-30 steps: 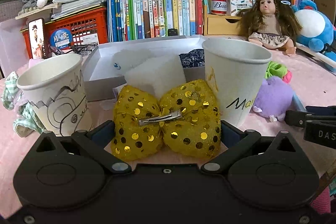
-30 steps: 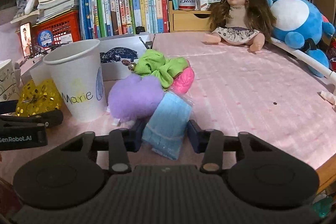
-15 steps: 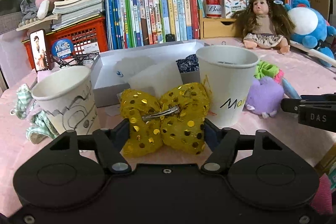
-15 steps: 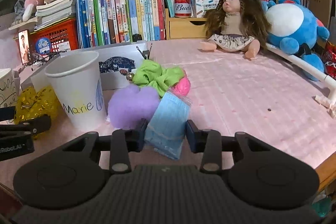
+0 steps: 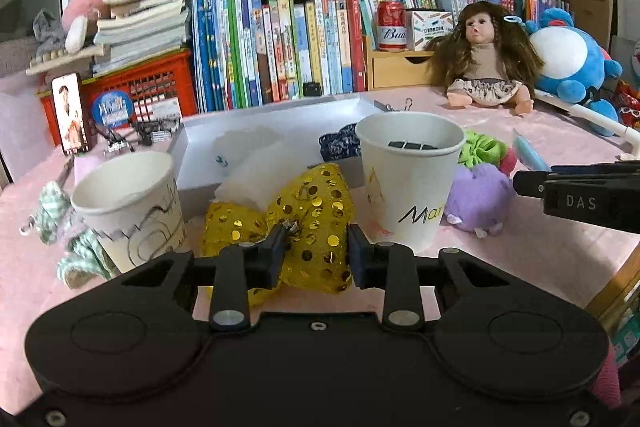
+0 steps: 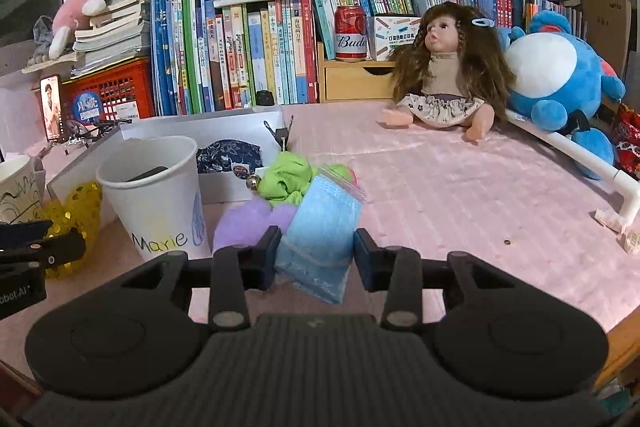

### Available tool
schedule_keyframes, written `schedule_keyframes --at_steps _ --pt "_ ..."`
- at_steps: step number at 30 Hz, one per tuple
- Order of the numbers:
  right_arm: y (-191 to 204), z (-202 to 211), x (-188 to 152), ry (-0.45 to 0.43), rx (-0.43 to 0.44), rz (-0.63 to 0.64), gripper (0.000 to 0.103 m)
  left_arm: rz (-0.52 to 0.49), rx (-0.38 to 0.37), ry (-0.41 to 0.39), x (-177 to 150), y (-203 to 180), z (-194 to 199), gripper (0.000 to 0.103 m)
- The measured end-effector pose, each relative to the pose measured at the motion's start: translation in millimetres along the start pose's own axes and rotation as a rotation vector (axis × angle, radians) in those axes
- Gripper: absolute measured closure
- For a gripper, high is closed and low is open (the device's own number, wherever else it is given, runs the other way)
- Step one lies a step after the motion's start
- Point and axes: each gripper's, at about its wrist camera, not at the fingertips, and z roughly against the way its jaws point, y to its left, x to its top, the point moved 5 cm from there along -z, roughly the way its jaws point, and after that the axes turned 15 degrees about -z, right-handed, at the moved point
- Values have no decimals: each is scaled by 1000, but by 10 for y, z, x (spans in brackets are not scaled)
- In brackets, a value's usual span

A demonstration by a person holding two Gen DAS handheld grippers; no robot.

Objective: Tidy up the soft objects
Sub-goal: 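Lift and carry the gold bow with the left tool while the right tool carries the mask to the tray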

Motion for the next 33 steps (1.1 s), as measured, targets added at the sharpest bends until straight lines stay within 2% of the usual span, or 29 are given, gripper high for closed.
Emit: schedule_keyframes --at_steps 4,10,16,23,33 --pt "11 3 18 -7 2 0 59 -23 24 -45 50 16 93 78" --pt "47 15 94 -30 15 11 59 -49 44 -124 214 70 257 78" --pt "112 9 269 -58 47 24 59 -59 60 -170 438 203 334 78" --pt "231 -66 534 -56 113 41 59 -28 28 -183 798 493 277 78" --pt "544 -257 918 -27 220 65 59 17 0 -116 1270 1002 -135 78"
